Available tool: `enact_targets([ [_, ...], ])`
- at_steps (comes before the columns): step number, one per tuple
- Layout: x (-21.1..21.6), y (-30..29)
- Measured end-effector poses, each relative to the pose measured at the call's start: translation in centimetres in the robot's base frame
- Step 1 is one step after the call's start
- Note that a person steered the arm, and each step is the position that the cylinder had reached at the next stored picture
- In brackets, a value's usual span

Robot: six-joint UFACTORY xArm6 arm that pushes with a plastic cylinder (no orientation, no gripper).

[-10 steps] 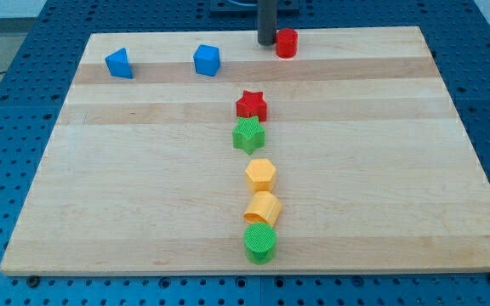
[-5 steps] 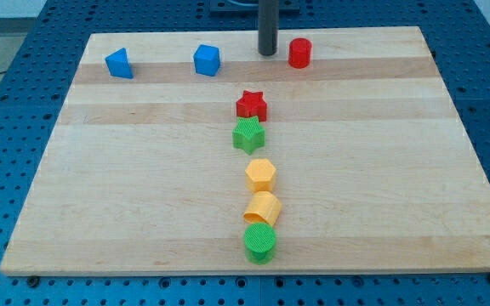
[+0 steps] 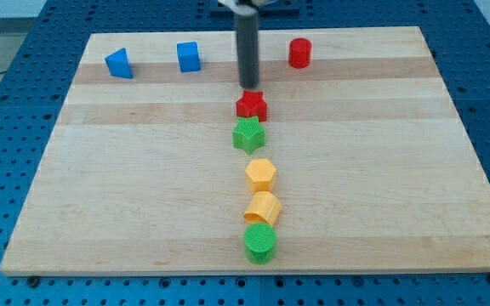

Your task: Place the red star towards the left side of the red circle

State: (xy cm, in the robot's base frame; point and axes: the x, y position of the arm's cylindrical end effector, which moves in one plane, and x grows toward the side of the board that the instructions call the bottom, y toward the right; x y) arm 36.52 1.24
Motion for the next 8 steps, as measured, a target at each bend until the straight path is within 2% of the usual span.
enact_targets([
  [1, 3.2, 5.5],
  [2, 4.7, 5.6],
  [3, 4.7, 2.8],
  [4, 7.3, 2.7],
  [5, 5.4, -2.2],
  [6, 1.4, -3.5],
  [8, 0.6, -0.4],
])
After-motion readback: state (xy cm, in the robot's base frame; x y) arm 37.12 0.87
